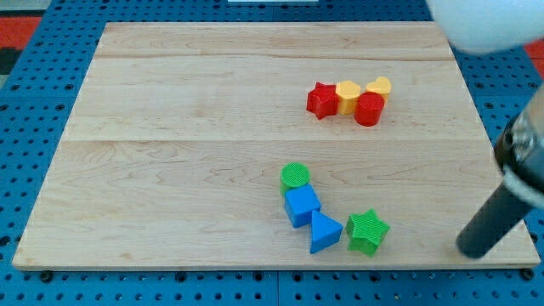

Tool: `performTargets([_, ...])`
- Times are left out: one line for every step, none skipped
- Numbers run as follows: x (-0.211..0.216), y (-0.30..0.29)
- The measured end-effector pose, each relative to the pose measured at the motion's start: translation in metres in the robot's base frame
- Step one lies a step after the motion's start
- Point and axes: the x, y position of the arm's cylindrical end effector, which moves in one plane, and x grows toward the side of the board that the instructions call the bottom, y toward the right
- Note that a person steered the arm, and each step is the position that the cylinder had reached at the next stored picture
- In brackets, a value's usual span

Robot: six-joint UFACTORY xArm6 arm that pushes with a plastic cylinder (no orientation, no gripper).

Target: Push the blue trianglegreen star towards the bottom center

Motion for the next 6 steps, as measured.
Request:
performTargets([0.000,-0.030])
performTargets([-0.008,-0.090])
performTargets([-0.005,-0.164])
performTargets([-0.015,-0.193])
performTargets([-0.016,-0.192])
performTargets([0.002,-0.198])
